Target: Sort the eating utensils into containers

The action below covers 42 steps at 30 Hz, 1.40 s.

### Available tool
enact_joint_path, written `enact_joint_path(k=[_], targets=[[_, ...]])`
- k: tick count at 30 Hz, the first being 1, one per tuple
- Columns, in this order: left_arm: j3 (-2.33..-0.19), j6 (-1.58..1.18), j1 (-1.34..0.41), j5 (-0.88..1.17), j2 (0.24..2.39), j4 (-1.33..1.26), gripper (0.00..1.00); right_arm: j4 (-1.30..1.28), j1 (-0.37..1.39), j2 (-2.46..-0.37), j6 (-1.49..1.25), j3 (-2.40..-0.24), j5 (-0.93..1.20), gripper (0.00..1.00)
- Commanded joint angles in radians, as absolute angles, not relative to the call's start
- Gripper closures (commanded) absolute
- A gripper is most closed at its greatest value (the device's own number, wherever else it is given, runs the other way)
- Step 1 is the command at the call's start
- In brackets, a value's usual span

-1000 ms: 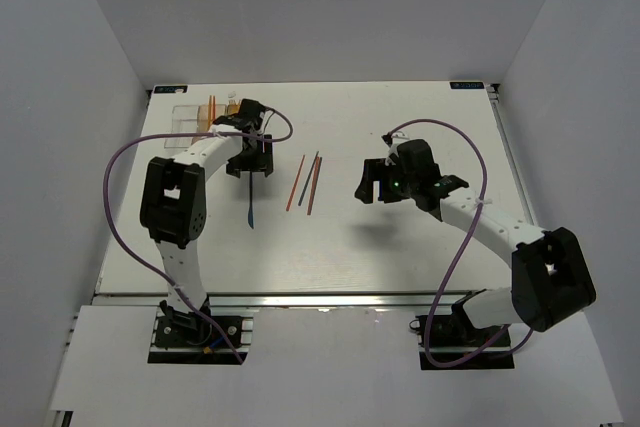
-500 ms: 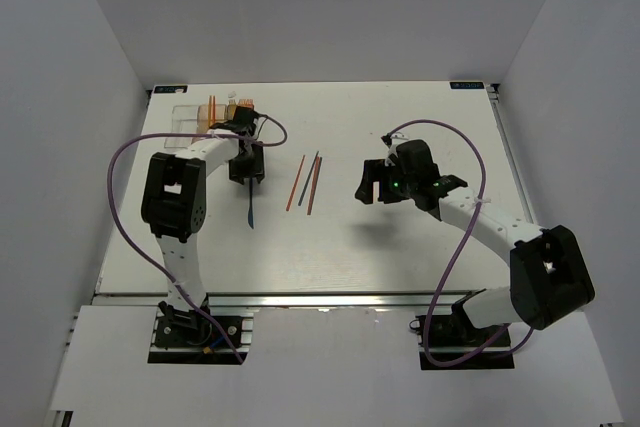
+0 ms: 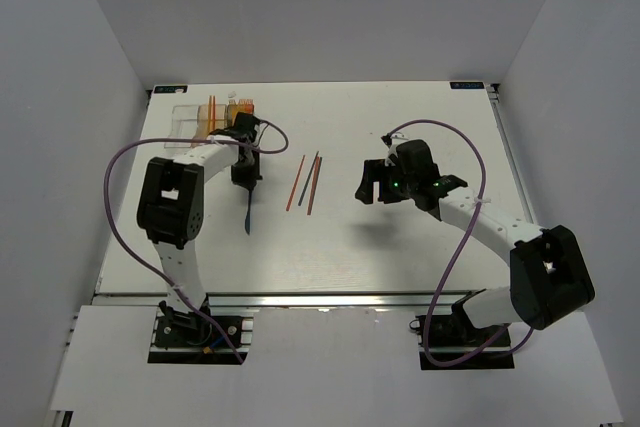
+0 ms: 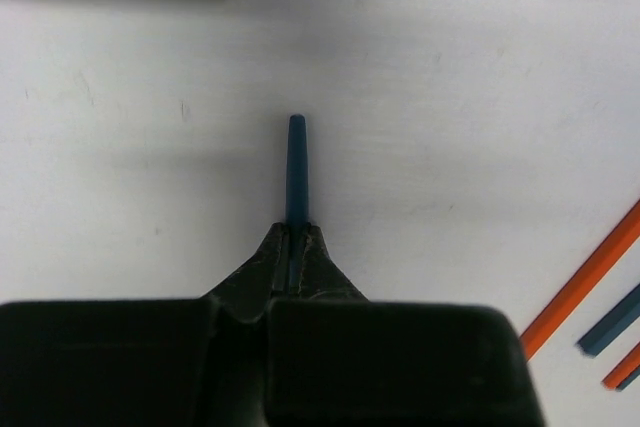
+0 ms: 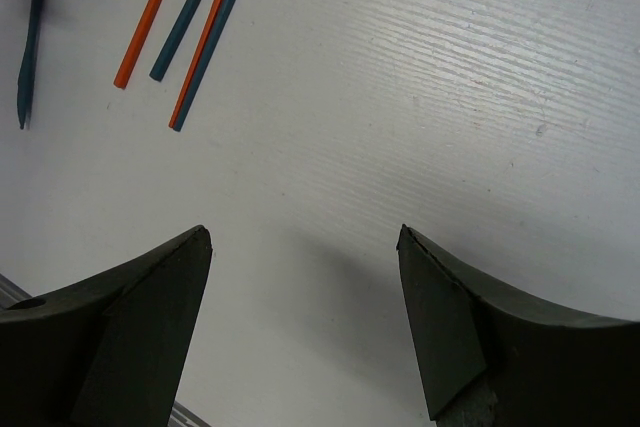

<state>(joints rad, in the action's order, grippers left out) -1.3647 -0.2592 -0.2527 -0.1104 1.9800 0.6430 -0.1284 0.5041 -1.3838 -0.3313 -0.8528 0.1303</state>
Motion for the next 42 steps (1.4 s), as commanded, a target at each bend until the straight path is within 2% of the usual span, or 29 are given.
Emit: enact_joint_path(k=[1, 9, 18, 25, 31, 34, 42], targets=[[-1.313, -0.236, -0.258, -0.080, 1.930, 0.752, 1.00, -0.124, 0.499, -1.364, -0.313, -0.861, 0.130, 0.20], [-1.381, -0.178, -0.252, -0.075, 1.706, 0.730, 1.00, -0.117, 0.495, -1.378, -0.314, -0.861, 0.144, 0.21], [-1.491, -0.199, -0.219, -0.218, 1.652, 0.663, 1.00, -0.117, 0.492, -1.390, -0.311, -0.864, 0.141, 0.21], [-1.789, -0.146, -0.121, -0.222, 1.793, 0.595, 1.00, -0.120, 0.492, -1.408, -0.311, -0.870, 0.143, 0.21], [-1.931, -0.022, -0.055, -0.218, 1.948, 0.460, 1.00, -0.121, 0.492, -1.414, -0.308, -0.871, 0.144, 0.21], [-1.918, 0.035, -0.025, -0.180, 1.973, 0.307, 1.00, -0.123, 0.492, -1.420, -0.307, -0.873, 0.140, 0.21], [-1.833, 0.034, -0.003, -0.078, 2.034, 0.138, 1.00, -0.132, 0.492, -1.474, -0.304, -0.897, 0.126, 0.22]])
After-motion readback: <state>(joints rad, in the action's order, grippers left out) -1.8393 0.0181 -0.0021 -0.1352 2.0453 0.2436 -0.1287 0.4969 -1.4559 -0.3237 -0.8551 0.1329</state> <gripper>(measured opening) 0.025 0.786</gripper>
